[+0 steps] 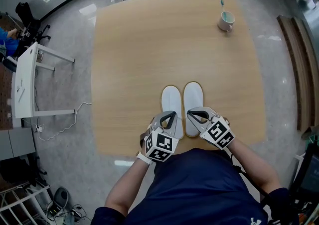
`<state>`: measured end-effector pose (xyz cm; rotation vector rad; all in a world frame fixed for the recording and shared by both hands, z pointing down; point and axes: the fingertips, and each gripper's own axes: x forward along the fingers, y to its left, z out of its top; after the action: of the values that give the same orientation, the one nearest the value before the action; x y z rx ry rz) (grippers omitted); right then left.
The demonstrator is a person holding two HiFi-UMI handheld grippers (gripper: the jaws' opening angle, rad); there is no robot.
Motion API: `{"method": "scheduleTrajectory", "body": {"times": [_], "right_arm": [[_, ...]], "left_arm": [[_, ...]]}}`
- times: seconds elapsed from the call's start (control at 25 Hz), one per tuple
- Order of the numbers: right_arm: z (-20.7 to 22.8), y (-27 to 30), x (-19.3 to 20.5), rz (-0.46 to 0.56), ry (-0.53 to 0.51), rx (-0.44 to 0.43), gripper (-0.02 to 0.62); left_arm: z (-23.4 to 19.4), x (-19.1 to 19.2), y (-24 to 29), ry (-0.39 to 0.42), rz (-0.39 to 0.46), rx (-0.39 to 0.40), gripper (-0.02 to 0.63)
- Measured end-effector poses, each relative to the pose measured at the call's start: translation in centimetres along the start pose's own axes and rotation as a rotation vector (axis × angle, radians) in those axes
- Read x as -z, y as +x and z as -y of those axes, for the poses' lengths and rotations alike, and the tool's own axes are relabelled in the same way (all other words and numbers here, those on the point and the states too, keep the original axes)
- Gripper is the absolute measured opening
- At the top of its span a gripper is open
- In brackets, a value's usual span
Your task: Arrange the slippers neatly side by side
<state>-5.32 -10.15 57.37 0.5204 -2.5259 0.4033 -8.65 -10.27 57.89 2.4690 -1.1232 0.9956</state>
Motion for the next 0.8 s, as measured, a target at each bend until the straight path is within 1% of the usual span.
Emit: {"method": "scheduleTrajectory", "body": {"times": [0.12, 0.24, 0.32, 0.4, 0.52, 0.6, 0.68, 0.8], "right_arm": [[0.9, -0.9, -1.6, 0.078, 0.107, 0.036, 0.011], [1.8, -2.1, -2.7, 0.154, 0.218, 0.071, 0.011], [2.6, -3.1, -3.1, 0.204, 0.303, 0.096, 0.011], [3.4, -4.1, -3.4, 0.242, 0.361, 0.123, 0.011], [4.3, -5.3, -3.7, 0.268, 0.379, 0.172, 0.011], [4.5, -6.1, -4.3, 0.285, 0.363, 0.195, 0.011], [4.6, -6.8, -5.4, 0.312, 0.345, 0.207, 0.011], [4.6, -7.9, -7.1, 0.357, 0.312, 0.217, 0.011]], "left_arm": [[0.0, -0.5, -0.3, -0.027, 0.021, -0.022, 0.005], [0.4, -1.4, -1.0, -0.045, 0.048, -0.015, 0.003], [0.8, -2.3, -1.5, -0.026, 0.062, 0.005, 0.003], [1.0, -3.1, -1.9, -0.006, 0.076, 0.013, 0.003], [0.8, -4.6, -2.5, -0.023, 0.121, 0.003, 0.003], [0.6, -5.7, -3.0, -0.039, 0.161, -0.003, 0.003], [0.6, -6.8, -3.4, -0.032, 0.191, -0.007, 0.003], [0.9, -7.8, -3.6, -0.021, 0.213, -0.001, 0.003]]}}
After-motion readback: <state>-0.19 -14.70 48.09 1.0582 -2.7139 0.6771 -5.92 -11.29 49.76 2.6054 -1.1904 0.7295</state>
